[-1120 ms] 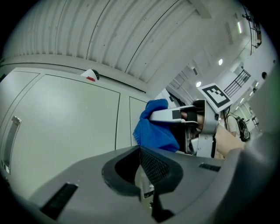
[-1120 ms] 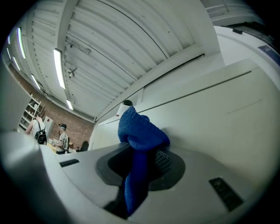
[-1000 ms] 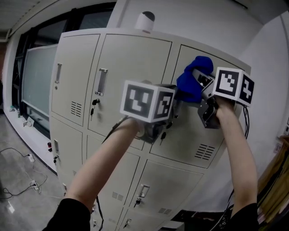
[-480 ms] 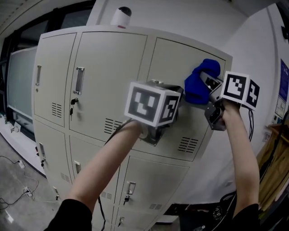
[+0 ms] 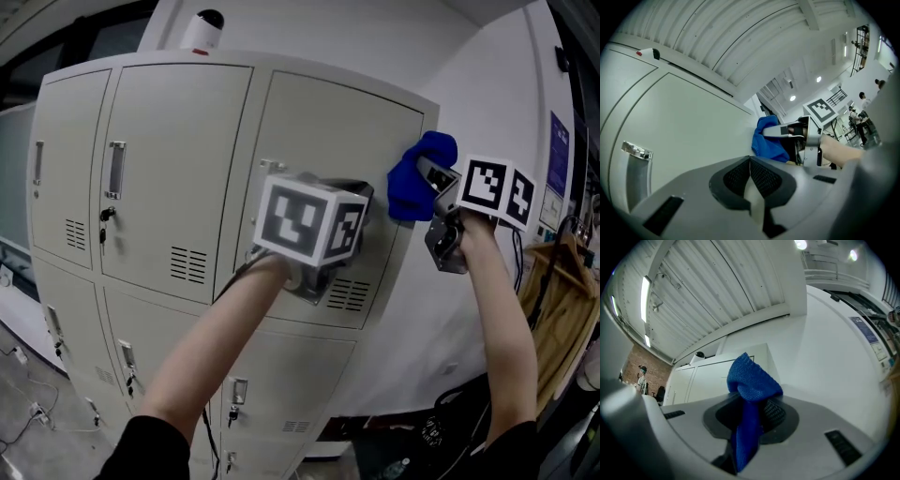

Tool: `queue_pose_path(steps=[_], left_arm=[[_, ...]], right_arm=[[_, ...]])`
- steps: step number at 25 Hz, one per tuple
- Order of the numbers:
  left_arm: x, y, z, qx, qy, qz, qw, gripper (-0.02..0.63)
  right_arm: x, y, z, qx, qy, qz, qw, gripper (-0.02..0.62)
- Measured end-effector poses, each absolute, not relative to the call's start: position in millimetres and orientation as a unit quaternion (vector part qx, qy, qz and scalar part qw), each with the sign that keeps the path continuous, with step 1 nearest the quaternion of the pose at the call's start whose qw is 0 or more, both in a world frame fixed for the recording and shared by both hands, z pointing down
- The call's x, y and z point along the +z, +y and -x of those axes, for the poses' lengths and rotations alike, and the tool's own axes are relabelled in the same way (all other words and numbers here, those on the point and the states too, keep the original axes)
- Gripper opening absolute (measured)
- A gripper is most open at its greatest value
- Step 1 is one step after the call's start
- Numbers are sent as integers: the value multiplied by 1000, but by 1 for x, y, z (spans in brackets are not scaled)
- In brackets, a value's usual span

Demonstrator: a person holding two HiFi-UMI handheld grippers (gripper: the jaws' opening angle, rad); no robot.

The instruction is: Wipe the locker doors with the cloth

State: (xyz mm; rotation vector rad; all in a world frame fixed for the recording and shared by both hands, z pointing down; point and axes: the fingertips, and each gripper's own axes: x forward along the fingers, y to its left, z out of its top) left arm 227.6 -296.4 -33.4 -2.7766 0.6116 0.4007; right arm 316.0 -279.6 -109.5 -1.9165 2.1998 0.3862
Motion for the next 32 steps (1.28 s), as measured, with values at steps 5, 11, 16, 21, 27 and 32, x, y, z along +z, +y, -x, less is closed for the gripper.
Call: queue_pose_path(steps=[5,11,16,21,27,32], left_arm=[[-32,-297,-230,137,209,958,138,9],[-36,-301,-209,140,230,952,146,9],[-37,-304,-174,143,260,941,161,9],[-33,-314,-125,144,308,926,165,9],[-22,-334,-62,141,369,906,154,9],[-9,-349,-32,134,398,896,144,9]], right_arm=[[-110,-281,-316,137,742,650,90,75],[-111,-278,-312,134,747,645,89,75],[-115,-277,-239,168,794,580,75,75],[-111,-290,-165,167,837,516,69,75],[-90,-321,-103,136,873,464,62,75],[-68,-346,-74,119,886,445,49,75]])
